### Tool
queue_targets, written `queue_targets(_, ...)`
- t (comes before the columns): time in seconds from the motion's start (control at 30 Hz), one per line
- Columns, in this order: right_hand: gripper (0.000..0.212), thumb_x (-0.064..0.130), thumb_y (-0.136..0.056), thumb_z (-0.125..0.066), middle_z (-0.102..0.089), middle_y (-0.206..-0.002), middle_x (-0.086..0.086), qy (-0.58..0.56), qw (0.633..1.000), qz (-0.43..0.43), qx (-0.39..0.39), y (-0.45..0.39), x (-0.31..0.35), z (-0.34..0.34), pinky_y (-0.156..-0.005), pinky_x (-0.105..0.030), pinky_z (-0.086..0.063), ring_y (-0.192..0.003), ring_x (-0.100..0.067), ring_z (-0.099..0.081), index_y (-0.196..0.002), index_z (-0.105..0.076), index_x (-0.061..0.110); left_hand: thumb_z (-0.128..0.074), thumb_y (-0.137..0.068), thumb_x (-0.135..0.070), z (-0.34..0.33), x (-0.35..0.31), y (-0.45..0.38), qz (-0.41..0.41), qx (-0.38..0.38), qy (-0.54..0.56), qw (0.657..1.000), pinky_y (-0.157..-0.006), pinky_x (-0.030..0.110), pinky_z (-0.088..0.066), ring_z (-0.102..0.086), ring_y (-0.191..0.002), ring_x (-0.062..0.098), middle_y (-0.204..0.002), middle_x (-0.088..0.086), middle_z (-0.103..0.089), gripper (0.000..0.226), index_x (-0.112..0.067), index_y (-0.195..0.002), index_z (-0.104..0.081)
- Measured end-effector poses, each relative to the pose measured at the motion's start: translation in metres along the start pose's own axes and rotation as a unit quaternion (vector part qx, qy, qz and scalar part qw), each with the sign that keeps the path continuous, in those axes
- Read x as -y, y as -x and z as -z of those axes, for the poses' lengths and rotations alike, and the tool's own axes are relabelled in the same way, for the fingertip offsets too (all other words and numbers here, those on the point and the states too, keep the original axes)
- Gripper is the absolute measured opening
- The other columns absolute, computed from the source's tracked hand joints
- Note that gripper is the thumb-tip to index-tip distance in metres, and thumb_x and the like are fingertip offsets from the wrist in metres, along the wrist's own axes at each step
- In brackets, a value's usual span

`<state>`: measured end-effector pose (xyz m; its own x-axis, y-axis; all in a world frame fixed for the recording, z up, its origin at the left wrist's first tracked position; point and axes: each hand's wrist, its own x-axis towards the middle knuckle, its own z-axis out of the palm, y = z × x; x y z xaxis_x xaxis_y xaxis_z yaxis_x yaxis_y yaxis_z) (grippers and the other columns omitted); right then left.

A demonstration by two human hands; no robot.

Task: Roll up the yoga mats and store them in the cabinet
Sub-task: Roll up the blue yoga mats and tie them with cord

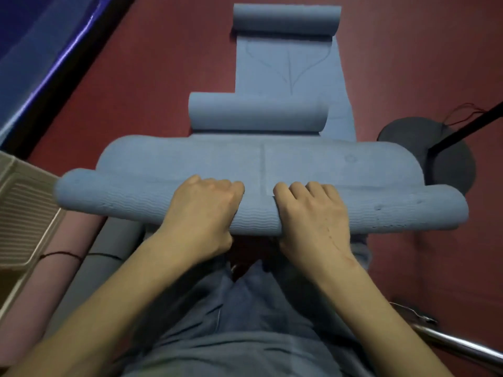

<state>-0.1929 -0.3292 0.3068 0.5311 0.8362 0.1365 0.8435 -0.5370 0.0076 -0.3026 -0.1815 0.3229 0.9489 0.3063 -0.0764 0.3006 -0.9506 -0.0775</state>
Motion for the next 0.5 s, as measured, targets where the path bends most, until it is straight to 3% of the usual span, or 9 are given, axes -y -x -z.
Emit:
queue_targets(0.1, 0.027, 0.005, -0.06, -0.063, -0.052, -0.071, -0.008, -0.005, 1.0, 0.0, -0.029, 0.039, 0.011, 0.003, -0.07, -0.042, -0.036, -0.069, -0.033, -0.05, -0.084, -0.057, 0.015, -0.08, -0.032, -0.022, -0.01, -0.014, 0.039, -0.009, -0.007, 0.053, 0.999, -0.059, 0.034, -0.034, -0.06, -0.061, 0.029, -0.068, -0.001, -0.058, 0.052, -0.021, -0.077, -0.053)
queue_targets(0.27, 0.019, 0.005, -0.067, -0.055, -0.05, -0.07, -0.005, -0.021, 1.0, 0.013, -0.002, 0.079, 0.035, 0.001, -0.073, -0.041, -0.037, -0.065, -0.031, -0.048, -0.081, -0.059, 0.017, -0.073, -0.037, -0.016, -0.027, -0.022, 0.09, -0.025, -0.003, 0.09, 0.996, -0.061, 0.039, -0.042, -0.056, -0.063, 0.03, -0.071, 0.001, -0.055, 0.045, -0.021, -0.08, -0.059)
queue_targets(0.43, 0.052, 0.017, -0.037, -0.074, -0.058, -0.072, -0.004, -0.029, 0.985, 0.043, 0.166, 0.049, 0.029, 0.003, -0.064, -0.037, -0.041, -0.066, -0.031, -0.056, -0.088, -0.061, 0.019, -0.073, -0.042, -0.016, -0.031, -0.018, 0.081, 0.023, -0.024, 0.113, 0.993, -0.072, 0.04, -0.039, -0.055, -0.083, 0.031, -0.085, 0.001, -0.058, 0.044, -0.017, -0.086, -0.064)
queue_targets(0.5, 0.059, 0.025, -0.045, -0.081, -0.063, -0.085, -0.002, -0.019, 0.966, 0.077, 0.248, 0.031, 0.027, 0.014, -0.067, -0.035, -0.039, -0.078, -0.03, -0.062, -0.099, -0.057, 0.023, -0.072, -0.044, -0.019, -0.027, -0.017, 0.077, 0.036, -0.034, 0.113, 0.992, -0.069, 0.04, -0.037, -0.049, -0.083, 0.03, -0.091, 0.002, -0.053, 0.049, -0.016, -0.092, -0.065)
